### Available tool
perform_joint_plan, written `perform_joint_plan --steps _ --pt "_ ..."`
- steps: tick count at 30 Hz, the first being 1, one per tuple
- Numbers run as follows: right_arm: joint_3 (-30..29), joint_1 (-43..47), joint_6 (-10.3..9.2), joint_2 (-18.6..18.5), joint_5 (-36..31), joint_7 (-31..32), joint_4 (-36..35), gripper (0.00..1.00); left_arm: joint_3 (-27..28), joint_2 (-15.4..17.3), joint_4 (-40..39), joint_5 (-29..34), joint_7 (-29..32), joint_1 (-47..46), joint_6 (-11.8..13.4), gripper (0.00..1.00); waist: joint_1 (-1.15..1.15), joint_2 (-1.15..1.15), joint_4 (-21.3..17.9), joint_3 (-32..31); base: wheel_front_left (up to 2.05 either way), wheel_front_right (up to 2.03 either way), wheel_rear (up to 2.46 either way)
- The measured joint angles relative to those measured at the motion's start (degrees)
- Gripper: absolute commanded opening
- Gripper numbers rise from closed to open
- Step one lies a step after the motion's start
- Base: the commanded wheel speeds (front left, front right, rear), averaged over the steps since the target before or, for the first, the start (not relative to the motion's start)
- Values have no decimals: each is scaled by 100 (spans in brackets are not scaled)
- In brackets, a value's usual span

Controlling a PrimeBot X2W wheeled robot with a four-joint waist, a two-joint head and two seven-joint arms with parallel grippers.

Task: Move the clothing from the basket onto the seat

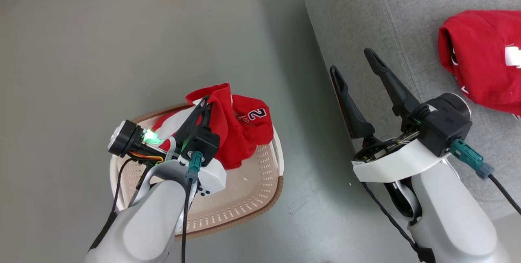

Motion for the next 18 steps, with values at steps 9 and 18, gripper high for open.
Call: perform_joint_plan --steps 9,18 --pt "260 137 0 -257 152 0 77 100 92 103 -756 -145 -1 237 93 0 0 0 227 -530 0 0 0" --pt "726 231 0 -535 360 11 137 100 118 169 -1704 -309 -8 302 12 0 0 0 439 -1079 0 0 0"
